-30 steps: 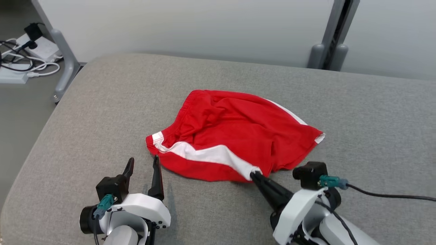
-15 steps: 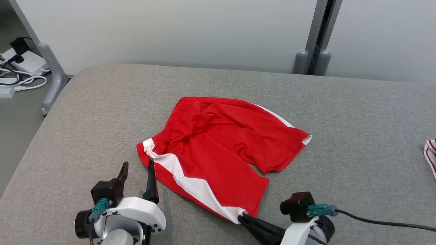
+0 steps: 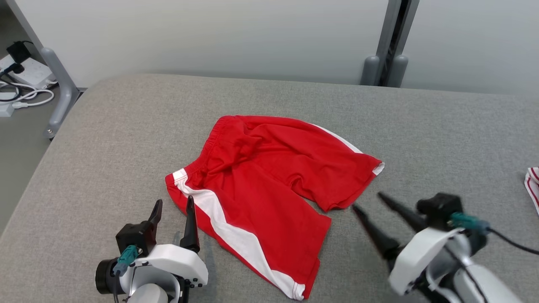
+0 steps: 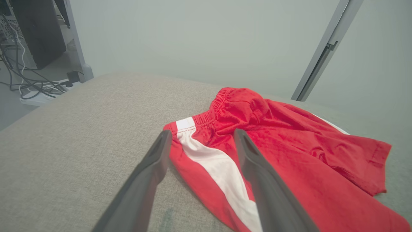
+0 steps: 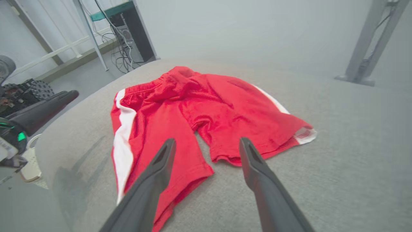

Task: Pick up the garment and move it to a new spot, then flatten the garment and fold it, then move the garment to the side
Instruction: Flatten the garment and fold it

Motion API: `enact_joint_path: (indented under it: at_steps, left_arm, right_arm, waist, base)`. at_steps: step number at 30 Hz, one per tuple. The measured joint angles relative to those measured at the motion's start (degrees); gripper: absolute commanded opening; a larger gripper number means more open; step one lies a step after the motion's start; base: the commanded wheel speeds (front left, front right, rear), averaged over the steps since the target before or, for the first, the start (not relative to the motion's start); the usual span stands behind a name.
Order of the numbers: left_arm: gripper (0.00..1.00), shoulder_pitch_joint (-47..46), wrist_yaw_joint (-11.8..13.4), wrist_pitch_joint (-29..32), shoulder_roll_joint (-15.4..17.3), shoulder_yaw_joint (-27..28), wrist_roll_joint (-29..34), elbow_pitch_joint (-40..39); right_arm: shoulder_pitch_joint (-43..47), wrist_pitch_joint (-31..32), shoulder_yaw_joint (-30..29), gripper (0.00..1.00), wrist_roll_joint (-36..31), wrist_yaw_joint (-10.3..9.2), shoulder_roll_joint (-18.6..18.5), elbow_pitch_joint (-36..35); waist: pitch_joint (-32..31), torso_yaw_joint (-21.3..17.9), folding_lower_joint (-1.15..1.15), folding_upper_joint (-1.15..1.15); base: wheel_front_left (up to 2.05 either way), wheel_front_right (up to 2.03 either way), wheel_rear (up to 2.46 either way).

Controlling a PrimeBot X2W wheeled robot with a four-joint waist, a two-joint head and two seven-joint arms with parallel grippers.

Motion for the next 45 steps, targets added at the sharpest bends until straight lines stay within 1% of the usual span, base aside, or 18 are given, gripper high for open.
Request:
enact_joint_path:
  at_steps: [2,4,7,9,14,15,17,20,23,31,32,33,37,40,45]
  left_arm:
    - [1.0,-0.1,0.0,0.0,0.0,-0.2,0.0,-0.3]
    - [1.0,-0.3,-0.2,0.0,-0.2,-0.6,0.0,-0.6]
    - [1.0,-0.9,-0.2,0.0,-0.2,-1.2,0.1,-0.8]
    - [1.0,-1.5,-0.2,0.0,-0.3,-1.6,0.1,-1.0]
    - [1.0,-3.0,-0.2,0.0,-0.4,-2.3,0.1,-1.3]
    - [1.0,-3.2,-0.3,0.0,-0.4,-2.5,0.1,-1.3]
    - [1.0,-3.7,-0.3,0.0,-0.5,-3.0,0.1,-1.4]
    - [1.0,-4.3,-0.2,0.0,-0.5,-3.4,0.1,-1.4]
    - [1.0,-5.0,-0.1,0.0,-0.6,-3.7,0.0,-1.4]
    - [1.0,-5.5,0.4,0.0,-0.5,-4.4,-1.0,-2.0]
    - [1.0,-5.6,0.5,0.0,-0.5,-4.5,-1.0,-2.1]
    - [1.0,-5.6,0.6,0.0,-0.5,-4.6,-1.0,-2.2]
    - [1.0,-6.2,0.7,0.0,-0.5,-4.8,-1.3,-2.4]
    - [1.0,-6.2,0.8,0.0,-0.5,-5.2,-1.6,-2.7]
    - [1.0,-6.8,0.8,0.0,-0.5,-6.1,-2.4,-3.1]
  right_arm:
    - [-1.0,-2.0,-3.3,1.0,-3.5,0.0,-0.4,1.5]
    - [-2.0,-4.0,-6.9,1.0,-4.4,0.0,0.7,3.0]
    - [-4.7,-6.4,-10.3,1.0,-6.5,0.0,1.5,5.8]
    - [-6.6,-7.4,-12.3,1.0,-7.1,0.0,1.7,8.4]
    - [-11.7,-8.4,-14.4,1.0,-8.0,0.0,1.7,16.1]
    - [-12.8,-8.5,-14.5,1.0,-7.3,0.0,1.8,17.7]
    - [-14.5,-8.4,-12.8,1.0,-6.7,0.01,1.2,20.4]
    - [-17.2,-8.4,-12.5,1.0,-6.0,0.01,-0.2,25.1]
    - [-19.4,-8.9,-12.4,1.0,-4.6,0.0,-0.6,28.9]
    - [-23.3,-9.7,-8.7,1.0,-1.0,0.0,-1.7,34.6]
    - [-23.6,-9.7,-7.8,0.4,-0.6,0.0,-1.9,34.9]
    - [-23.9,-9.6,-7.0,0.0,-0.1,0.0,-2.1,35.2]
    - [-25.7,-10.6,-4.8,0.0,0.9,0.0,-3.5,35.9]
    - [-28.1,-11.5,-3.4,0.0,0.9,0.0,-5.3,36.2]
    - [-34.5,-11.9,-1.5,0.0,0.0,0.0,-9.9,37.3]
  waist:
    - [0.5,0.1,0.0,0.0]
    - [1.3,0.3,0.0,0.0]
    - [2.9,0.6,0.0,0.0]
    - [4.1,0.8,0.0,0.0]
    - [7.1,1.9,0.0,0.0]
    - [7.7,2.1,0.0,0.0]
    - [8.7,2.7,0.0,0.0]
    - [10.1,3.5,0.0,0.0]
    - [11.2,4.4,0.0,0.0]
    - [13.2,5.9,0.0,0.0]
    - [13.3,6.0,0.0,0.0]
    - [13.4,6.0,0.0,0.0]
    - [14.0,6.3,0.0,0.0]
    - [14.4,6.7,0.0,0.0]
    - [15.1,7.7,0.0,0.0]
  base:
    - [0.0,0.0,0.0]
    - [0.0,0.0,0.0]
    - [0.0,0.0,0.0]
    - [0.0,0.0,0.0]
    - [0.0,0.0,0.0]
    - [0.0,0.0,0.0]
    - [0.0,0.0,0.0]
    - [0.0,0.0,0.0]
    - [0.0,0.0,0.0]
    - [0.0,0.0,0.0]
    - [0.0,0.0,0.0]
    - [0.0,0.0,0.0]
    - [0.0,0.0,0.0]
    - [0.0,0.0,0.0]
    - [0.0,0.0,0.0]
